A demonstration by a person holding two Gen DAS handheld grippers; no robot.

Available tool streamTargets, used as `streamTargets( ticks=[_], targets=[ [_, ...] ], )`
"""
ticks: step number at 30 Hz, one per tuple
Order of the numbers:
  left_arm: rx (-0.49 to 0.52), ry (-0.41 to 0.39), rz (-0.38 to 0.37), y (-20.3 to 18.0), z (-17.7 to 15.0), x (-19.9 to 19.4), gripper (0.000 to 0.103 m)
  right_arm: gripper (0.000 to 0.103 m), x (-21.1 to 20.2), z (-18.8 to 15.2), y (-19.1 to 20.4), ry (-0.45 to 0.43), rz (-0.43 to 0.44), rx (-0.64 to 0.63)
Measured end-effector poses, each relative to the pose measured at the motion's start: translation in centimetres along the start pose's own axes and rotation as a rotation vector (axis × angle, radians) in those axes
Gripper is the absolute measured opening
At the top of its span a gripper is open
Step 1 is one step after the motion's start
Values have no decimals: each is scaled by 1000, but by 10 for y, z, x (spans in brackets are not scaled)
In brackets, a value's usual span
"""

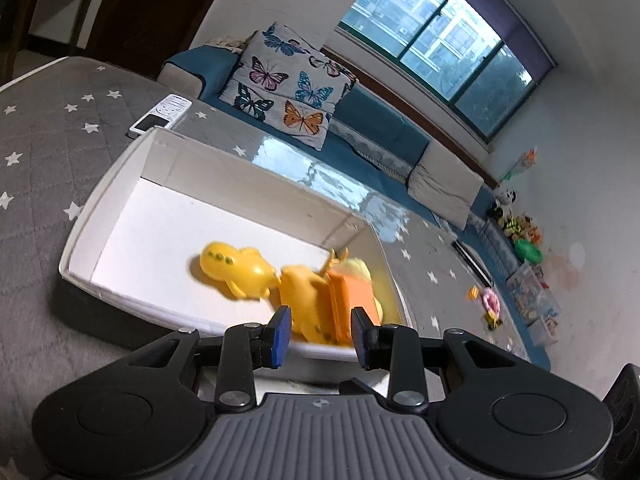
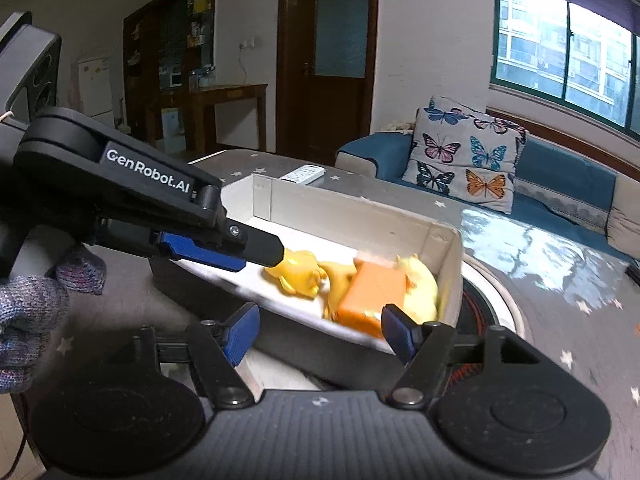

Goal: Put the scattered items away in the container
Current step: 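Lower the small yellow toy into the box and open both grippers, then move both grippers to the green block and close around it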

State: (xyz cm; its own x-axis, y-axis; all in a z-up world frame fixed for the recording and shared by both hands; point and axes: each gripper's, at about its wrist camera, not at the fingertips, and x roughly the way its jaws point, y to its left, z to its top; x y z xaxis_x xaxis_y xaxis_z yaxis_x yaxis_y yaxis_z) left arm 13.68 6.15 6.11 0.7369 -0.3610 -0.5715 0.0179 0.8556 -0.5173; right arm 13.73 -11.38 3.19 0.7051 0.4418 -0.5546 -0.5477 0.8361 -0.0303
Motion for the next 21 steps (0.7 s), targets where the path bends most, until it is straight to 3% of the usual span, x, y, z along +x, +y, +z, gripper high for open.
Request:
streamTargets(
  ticks=[6,21],
  targets=[
    [53,29,5,-14,-23,-2,34,78,-21,-21,0,-7,-39,-2],
    [81,152,-31,-26,-68,18,35,79,-48,-73,-3,48,-81,39]
  ],
)
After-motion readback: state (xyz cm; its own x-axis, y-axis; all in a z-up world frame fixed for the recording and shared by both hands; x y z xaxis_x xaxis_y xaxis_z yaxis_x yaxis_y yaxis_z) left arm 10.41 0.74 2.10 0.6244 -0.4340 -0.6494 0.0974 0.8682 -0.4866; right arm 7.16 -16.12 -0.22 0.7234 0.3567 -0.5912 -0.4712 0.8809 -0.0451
